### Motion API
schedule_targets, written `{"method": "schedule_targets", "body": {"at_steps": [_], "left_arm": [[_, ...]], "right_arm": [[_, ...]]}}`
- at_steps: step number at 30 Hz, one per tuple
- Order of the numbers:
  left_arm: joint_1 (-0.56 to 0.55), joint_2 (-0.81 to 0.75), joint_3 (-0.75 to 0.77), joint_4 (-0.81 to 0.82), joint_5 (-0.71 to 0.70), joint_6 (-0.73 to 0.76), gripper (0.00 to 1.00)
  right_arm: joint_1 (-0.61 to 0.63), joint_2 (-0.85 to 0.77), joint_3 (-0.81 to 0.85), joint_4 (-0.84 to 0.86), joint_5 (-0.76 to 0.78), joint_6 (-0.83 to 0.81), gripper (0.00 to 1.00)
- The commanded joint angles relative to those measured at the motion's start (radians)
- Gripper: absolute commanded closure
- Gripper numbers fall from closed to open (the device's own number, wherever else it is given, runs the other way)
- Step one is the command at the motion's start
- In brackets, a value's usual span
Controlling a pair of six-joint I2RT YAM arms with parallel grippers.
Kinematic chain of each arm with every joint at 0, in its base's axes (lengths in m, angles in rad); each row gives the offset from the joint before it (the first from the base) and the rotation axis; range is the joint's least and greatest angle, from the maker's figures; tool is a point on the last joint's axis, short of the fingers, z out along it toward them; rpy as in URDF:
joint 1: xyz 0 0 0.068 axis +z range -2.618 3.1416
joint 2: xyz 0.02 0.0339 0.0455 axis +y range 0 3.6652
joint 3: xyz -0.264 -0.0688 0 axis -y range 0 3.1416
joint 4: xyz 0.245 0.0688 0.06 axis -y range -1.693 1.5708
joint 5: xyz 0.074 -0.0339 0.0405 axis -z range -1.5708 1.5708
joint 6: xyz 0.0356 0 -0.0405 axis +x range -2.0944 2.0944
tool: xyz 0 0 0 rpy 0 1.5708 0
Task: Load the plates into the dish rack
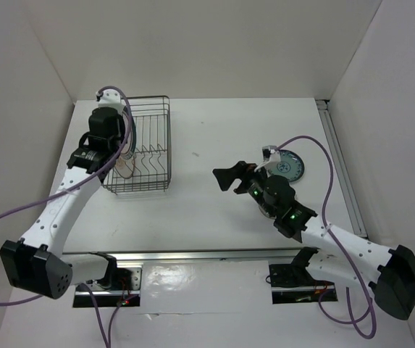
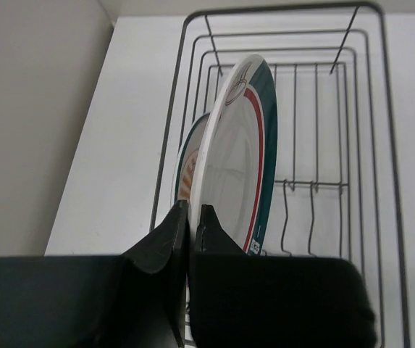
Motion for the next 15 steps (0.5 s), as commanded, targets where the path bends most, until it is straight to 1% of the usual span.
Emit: {"method": "schedule_targets", "body": {"at_steps": [1,4,8,13,15], "left_arm": [[0.002,-0.018,-0.001,0.081,-0.108,0.05,1.0],[0.002,0.015,-0.001,0.081,-0.12,0.04,1.0],[0.002,0.066,0.036,0.035,-0.111,0.012,1.0],[0.002,0.098,0.056,0.003,-0.054,-0.008,1.0],[0.002,0.107,0.056,0.003,-0.054,-0.008,1.0]], "right_arm": [[-0.006,0.009,0.029,-0.01,-0.019,-0.029,0.0],[-0.006,-0.011,0.006,-0.01,-0.019,-0.029,0.0],[-0.006,-0.036,-0.034,-0.01,-0.019,-0.02,0.0],[-0.006,-0.075,-0.052,-0.019,-0.008,-0.02,0.0],[-0.015,-0.085,-0.052,-0.028,-0.008,-0.02,0.0]]}}
